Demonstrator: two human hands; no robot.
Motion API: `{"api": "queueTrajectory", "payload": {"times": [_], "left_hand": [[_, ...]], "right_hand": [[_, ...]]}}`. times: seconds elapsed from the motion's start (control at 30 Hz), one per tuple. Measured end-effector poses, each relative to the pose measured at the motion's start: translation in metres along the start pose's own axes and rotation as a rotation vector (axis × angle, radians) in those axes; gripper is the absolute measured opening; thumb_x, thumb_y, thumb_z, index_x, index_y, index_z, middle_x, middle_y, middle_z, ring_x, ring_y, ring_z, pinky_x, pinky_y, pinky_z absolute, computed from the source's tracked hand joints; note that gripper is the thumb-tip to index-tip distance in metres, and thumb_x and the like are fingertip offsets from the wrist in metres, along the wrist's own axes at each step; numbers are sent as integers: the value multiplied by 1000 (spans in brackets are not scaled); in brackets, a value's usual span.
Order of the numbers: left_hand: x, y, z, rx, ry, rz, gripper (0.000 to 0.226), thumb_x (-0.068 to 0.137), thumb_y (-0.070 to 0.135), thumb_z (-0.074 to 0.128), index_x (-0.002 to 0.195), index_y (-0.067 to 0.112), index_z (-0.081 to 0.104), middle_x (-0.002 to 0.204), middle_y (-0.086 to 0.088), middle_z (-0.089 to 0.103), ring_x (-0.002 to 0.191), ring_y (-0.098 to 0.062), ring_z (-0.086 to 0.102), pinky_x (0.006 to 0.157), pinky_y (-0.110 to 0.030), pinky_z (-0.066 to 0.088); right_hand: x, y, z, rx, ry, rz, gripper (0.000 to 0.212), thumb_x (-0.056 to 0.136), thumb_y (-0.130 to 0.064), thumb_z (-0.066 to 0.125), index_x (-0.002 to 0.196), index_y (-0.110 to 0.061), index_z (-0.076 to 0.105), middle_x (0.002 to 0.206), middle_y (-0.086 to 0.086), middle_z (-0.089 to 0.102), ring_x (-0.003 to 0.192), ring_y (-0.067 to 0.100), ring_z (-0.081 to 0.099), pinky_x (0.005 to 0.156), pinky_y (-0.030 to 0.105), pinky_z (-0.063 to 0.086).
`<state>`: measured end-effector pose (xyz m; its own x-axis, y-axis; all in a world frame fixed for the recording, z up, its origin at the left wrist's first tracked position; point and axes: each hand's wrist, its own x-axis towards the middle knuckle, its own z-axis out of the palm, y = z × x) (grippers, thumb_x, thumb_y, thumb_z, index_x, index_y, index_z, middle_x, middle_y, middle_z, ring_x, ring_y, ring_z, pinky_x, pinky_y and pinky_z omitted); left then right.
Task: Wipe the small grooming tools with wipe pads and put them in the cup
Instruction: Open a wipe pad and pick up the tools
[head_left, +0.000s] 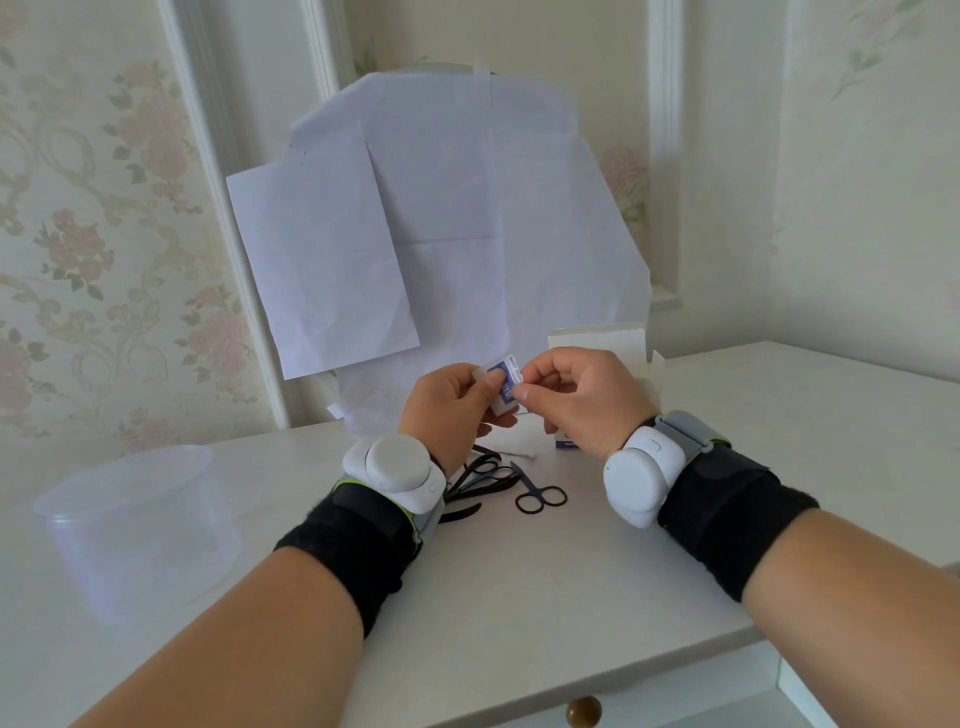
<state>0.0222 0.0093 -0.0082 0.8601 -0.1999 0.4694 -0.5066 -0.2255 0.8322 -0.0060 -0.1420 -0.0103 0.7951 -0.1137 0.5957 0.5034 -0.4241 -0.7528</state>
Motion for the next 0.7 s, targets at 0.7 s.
{"api": "queueTrajectory", "payload": {"times": [0.7], "left_hand": [[0, -1, -2, -217, -33, -73, 17, 98, 17, 54, 91, 13, 70, 70, 2, 72, 63, -11, 67, 62, -27, 47]], "right_hand": [[-2, -3, -3, 56, -43, -43, 20, 84, -12, 74, 85, -32, 71, 78, 10, 69, 52, 14, 57, 58, 31, 53]]}}
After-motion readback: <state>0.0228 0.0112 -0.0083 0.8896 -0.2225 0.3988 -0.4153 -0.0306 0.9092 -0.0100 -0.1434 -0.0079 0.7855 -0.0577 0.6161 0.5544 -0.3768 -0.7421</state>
